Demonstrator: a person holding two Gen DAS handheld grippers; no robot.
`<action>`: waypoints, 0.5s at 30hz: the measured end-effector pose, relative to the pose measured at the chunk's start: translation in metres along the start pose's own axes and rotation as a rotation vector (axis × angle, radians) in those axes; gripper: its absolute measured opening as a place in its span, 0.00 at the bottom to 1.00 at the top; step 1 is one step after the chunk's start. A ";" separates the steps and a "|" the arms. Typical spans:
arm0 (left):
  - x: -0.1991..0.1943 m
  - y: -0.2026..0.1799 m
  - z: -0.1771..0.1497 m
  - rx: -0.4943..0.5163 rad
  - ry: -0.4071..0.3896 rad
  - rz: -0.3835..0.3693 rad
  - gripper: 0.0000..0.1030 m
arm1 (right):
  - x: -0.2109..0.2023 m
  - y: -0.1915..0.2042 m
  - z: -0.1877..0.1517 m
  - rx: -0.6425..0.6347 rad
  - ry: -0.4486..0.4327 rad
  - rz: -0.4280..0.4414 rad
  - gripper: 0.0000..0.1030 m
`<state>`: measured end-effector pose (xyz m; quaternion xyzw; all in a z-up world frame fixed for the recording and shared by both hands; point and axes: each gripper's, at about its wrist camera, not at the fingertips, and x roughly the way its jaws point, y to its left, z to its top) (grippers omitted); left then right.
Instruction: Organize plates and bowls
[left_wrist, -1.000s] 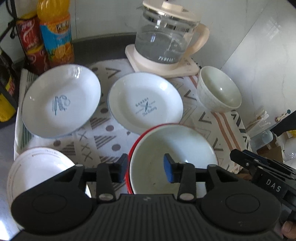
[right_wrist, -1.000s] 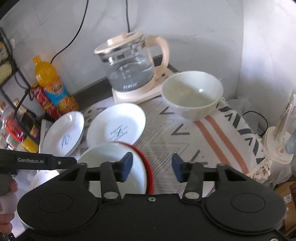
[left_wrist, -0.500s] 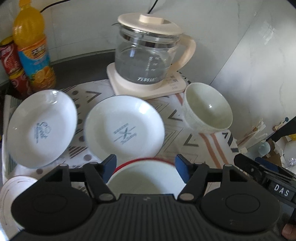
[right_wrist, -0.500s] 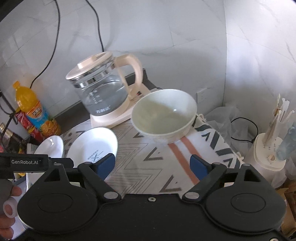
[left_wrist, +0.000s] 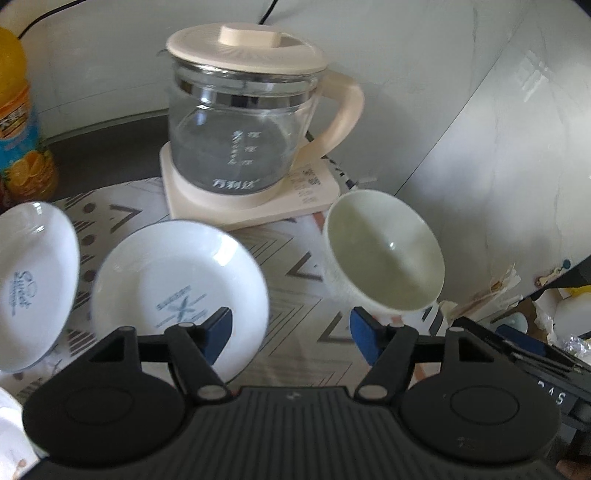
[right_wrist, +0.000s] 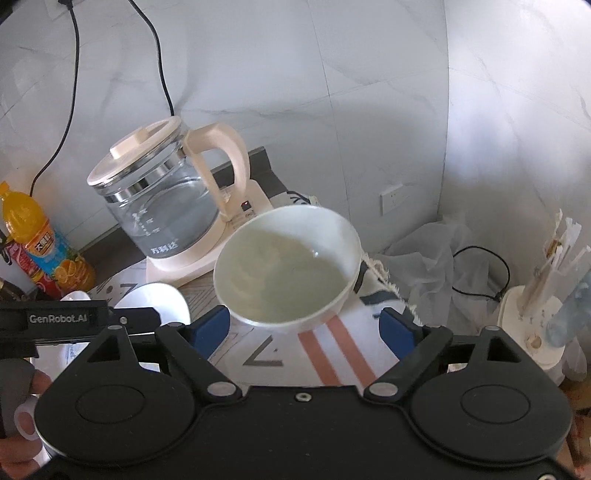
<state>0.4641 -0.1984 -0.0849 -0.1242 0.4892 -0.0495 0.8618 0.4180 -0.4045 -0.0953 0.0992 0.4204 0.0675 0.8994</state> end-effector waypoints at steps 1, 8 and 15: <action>0.004 -0.002 0.002 -0.004 -0.001 -0.004 0.67 | 0.003 -0.002 0.002 -0.002 0.001 -0.001 0.85; 0.031 -0.013 0.013 -0.028 -0.002 0.019 0.66 | 0.028 -0.013 0.015 0.024 0.031 0.005 0.85; 0.057 -0.024 0.024 -0.048 0.012 0.011 0.66 | 0.052 -0.027 0.020 0.074 0.056 0.001 0.84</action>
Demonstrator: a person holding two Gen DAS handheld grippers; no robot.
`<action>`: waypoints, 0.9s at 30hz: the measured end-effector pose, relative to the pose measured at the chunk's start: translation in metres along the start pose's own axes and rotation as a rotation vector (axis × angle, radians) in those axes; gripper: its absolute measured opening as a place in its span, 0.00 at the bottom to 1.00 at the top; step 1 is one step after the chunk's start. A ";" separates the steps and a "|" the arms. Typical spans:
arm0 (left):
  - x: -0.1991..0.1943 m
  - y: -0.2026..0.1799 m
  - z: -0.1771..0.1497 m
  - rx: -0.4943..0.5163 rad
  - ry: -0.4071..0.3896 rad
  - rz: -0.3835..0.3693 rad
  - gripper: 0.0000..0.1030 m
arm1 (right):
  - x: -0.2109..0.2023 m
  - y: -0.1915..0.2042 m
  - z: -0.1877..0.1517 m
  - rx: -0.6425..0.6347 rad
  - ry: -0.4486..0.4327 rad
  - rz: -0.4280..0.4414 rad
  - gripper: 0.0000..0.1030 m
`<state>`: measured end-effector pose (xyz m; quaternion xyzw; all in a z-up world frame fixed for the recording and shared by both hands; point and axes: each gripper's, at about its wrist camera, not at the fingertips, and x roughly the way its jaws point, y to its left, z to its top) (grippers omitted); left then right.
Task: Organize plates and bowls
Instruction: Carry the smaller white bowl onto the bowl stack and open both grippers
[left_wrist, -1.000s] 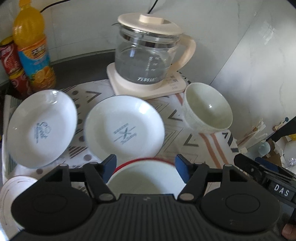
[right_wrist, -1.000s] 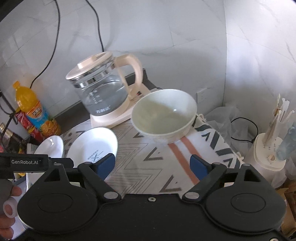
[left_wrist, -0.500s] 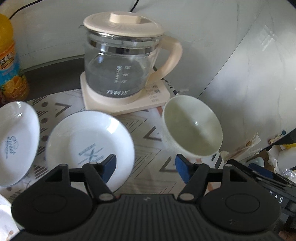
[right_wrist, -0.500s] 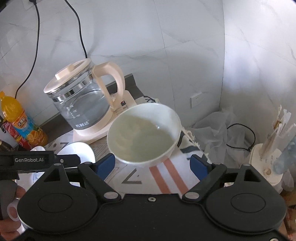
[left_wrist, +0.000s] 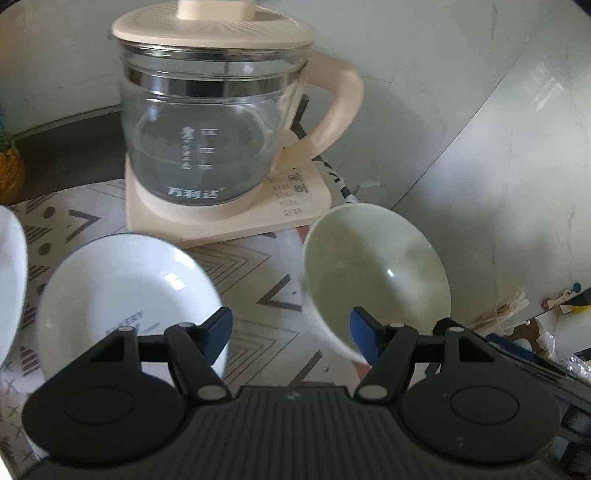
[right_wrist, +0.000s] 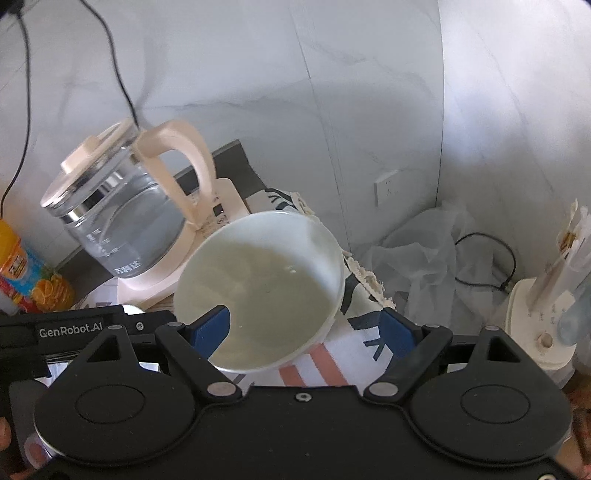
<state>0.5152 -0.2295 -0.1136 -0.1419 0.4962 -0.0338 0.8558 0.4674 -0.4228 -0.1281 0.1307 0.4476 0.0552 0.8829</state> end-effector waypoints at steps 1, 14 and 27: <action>0.004 -0.002 0.001 -0.002 0.003 -0.002 0.66 | 0.004 -0.003 0.000 0.012 0.009 -0.001 0.84; 0.049 -0.006 0.000 -0.066 0.059 0.034 0.50 | 0.052 -0.018 -0.011 0.104 0.115 -0.002 0.31; 0.032 -0.008 -0.012 -0.066 0.091 -0.026 0.15 | 0.016 -0.008 -0.013 0.076 0.051 0.021 0.22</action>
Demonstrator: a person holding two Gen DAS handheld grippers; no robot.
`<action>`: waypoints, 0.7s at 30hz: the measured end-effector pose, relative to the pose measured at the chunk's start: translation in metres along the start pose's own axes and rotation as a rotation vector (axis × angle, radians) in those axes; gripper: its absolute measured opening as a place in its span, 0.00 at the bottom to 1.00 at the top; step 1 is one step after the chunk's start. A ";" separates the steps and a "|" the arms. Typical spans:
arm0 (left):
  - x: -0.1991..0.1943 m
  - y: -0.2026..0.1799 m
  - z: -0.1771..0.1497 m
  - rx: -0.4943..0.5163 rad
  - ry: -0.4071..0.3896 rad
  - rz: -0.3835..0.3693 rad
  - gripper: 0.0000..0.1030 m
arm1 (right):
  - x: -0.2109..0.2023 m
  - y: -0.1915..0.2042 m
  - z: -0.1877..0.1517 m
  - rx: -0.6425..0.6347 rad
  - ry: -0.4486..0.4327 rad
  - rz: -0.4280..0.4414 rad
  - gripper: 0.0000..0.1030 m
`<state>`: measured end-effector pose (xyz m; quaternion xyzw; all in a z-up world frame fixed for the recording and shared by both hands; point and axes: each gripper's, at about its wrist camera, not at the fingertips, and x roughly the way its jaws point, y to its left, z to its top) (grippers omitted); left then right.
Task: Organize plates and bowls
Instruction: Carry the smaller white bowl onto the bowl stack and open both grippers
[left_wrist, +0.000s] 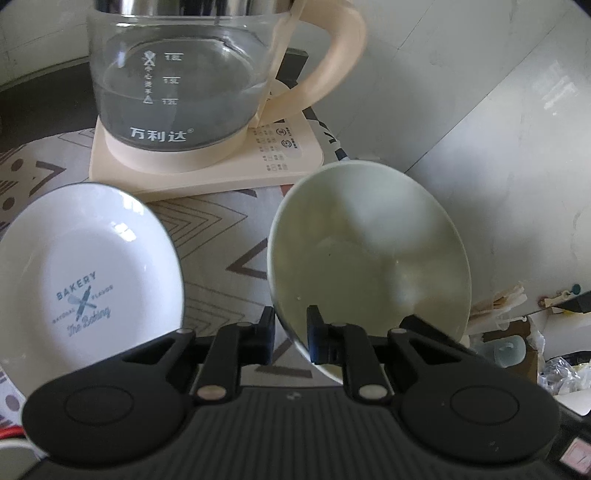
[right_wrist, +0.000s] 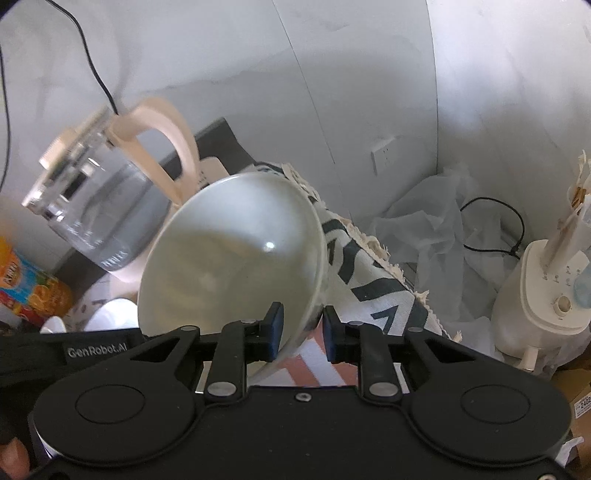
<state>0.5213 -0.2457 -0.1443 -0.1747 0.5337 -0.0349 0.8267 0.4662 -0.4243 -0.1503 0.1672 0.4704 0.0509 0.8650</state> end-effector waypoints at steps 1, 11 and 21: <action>-0.003 0.000 -0.001 0.000 -0.003 -0.003 0.15 | -0.004 0.001 -0.001 -0.001 -0.005 0.001 0.22; -0.047 0.007 -0.012 0.019 -0.049 -0.034 0.15 | -0.044 0.018 -0.019 0.002 -0.072 0.010 0.22; -0.091 0.021 -0.031 0.041 -0.068 -0.064 0.15 | -0.089 0.042 -0.039 0.015 -0.132 0.021 0.22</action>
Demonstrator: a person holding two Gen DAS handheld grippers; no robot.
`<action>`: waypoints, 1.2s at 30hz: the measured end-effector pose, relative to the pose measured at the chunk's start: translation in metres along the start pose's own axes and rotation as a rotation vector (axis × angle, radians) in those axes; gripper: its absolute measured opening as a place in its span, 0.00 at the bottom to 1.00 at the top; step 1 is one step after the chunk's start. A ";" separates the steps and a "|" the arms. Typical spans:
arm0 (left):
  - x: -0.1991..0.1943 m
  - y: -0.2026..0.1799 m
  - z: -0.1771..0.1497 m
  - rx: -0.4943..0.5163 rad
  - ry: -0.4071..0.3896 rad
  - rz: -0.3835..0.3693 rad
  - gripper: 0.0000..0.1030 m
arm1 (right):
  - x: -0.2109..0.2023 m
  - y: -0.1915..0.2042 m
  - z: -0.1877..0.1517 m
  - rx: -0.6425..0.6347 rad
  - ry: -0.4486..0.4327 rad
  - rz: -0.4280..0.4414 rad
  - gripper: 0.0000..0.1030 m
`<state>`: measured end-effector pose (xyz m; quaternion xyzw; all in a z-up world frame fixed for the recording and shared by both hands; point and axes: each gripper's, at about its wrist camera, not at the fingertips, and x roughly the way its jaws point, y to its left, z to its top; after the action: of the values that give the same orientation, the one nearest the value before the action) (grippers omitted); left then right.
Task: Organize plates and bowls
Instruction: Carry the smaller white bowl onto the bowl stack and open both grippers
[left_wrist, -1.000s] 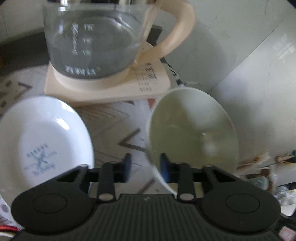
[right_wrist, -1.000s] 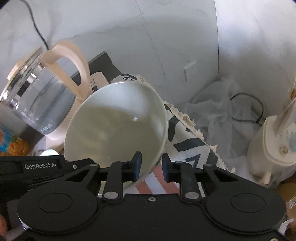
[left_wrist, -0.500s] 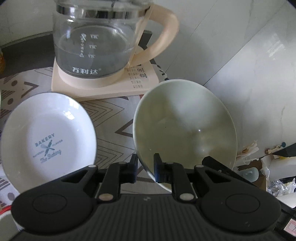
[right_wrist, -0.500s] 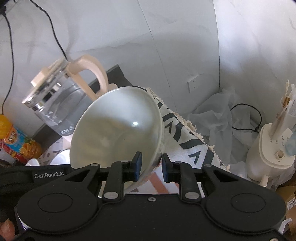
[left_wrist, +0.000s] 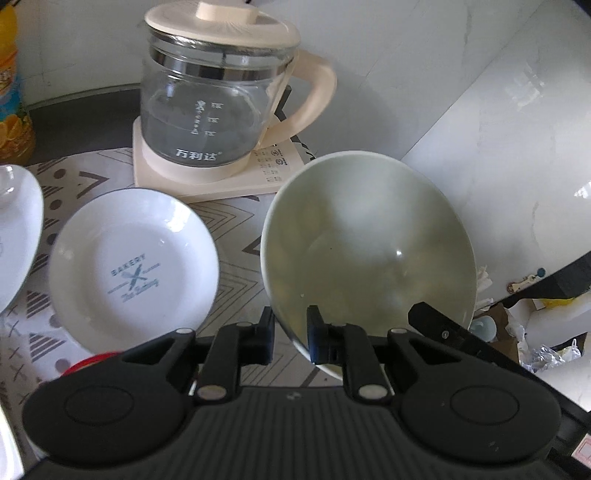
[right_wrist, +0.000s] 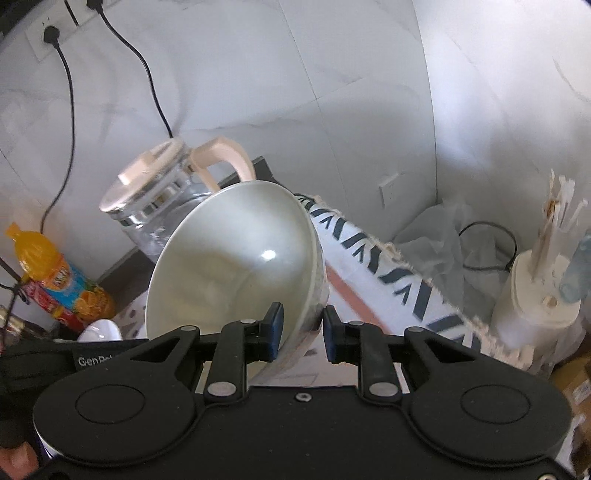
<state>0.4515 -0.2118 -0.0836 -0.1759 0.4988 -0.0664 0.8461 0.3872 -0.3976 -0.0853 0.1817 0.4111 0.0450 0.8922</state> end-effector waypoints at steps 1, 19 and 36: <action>-0.003 0.002 -0.001 0.002 -0.003 0.002 0.15 | -0.004 0.002 -0.002 0.006 -0.001 0.005 0.22; -0.082 0.032 -0.036 0.030 -0.029 -0.034 0.16 | -0.066 0.037 -0.047 0.006 -0.037 0.028 0.22; -0.107 0.077 -0.072 -0.006 0.013 -0.034 0.16 | -0.075 0.068 -0.093 -0.044 0.023 0.033 0.23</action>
<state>0.3313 -0.1258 -0.0556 -0.1865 0.5012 -0.0801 0.8412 0.2734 -0.3247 -0.0622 0.1682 0.4173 0.0707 0.8903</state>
